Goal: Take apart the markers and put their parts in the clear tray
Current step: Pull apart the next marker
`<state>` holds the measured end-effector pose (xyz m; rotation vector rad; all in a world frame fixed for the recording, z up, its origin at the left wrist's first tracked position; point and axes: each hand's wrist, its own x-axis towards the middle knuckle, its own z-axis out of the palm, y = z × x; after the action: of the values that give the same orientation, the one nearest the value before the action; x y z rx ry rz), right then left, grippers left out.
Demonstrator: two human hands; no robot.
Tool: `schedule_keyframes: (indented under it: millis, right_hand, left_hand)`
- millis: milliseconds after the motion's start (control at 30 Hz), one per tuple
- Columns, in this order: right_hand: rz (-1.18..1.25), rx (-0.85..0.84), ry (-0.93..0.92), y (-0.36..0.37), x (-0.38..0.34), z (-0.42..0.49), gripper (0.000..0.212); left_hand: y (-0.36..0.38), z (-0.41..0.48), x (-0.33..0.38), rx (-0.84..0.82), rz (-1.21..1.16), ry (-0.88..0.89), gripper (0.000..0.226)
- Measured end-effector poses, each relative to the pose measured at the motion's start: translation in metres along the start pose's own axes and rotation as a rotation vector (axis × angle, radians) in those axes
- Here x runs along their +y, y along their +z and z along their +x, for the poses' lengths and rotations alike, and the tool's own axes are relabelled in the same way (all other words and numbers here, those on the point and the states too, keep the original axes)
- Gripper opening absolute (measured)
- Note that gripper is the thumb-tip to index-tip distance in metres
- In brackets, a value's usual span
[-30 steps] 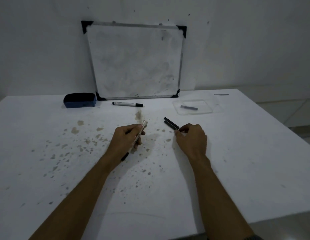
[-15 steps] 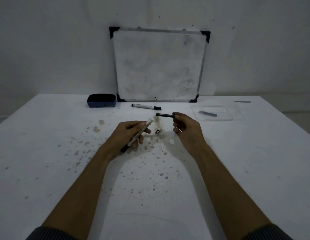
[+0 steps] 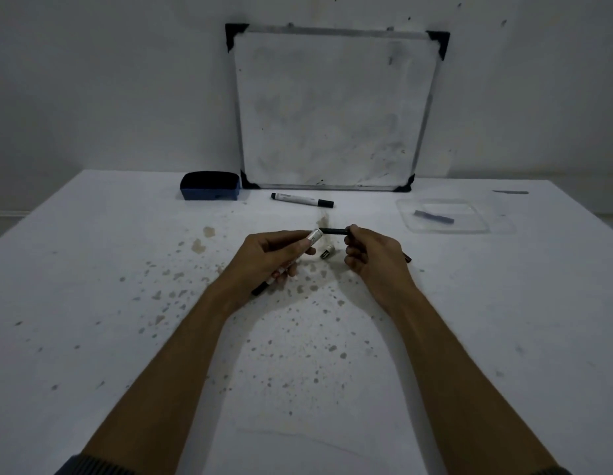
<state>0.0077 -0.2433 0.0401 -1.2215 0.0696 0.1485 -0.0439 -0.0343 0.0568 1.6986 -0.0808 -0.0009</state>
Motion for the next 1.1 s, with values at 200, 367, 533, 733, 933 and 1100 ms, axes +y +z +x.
schedule_keyframes:
  millis: [200, 367, 533, 733, 933, 1100]
  right_hand:
    - [-0.219, 0.001, -0.213, -0.005, 0.001, -0.004, 0.017]
    - [-0.535, -0.084, -0.46, -0.001, 0.002, -0.016, 0.022]
    - [-0.682, -0.111, -0.48, 0.013, 0.014, -0.018, 0.035]
    - [-1.243, 0.035, -0.485, 0.004, 0.028, 0.006, 0.034]
    - [-1.053, -0.024, -0.438, 0.005, 0.02, -0.001, 0.021]
    - [-0.565, -0.018, -0.345, -0.001, -0.003, -0.01, 0.023]
  left_hand:
    - [0.001, -0.002, -0.003, 0.004, 0.066, 0.005, 0.03]
    - [0.009, -0.005, -0.005, -0.032, 0.124, 0.04, 0.031]
    - [0.007, -0.005, -0.006, 0.043, 0.088, 0.067, 0.027]
    - [0.006, -0.004, -0.005, 0.099, 0.013, 0.024, 0.033]
    - [0.007, -0.002, -0.005, 0.101, 0.034, -0.006, 0.037]
    - [0.008, -0.003, -0.004, 0.049, 0.019, -0.004, 0.026]
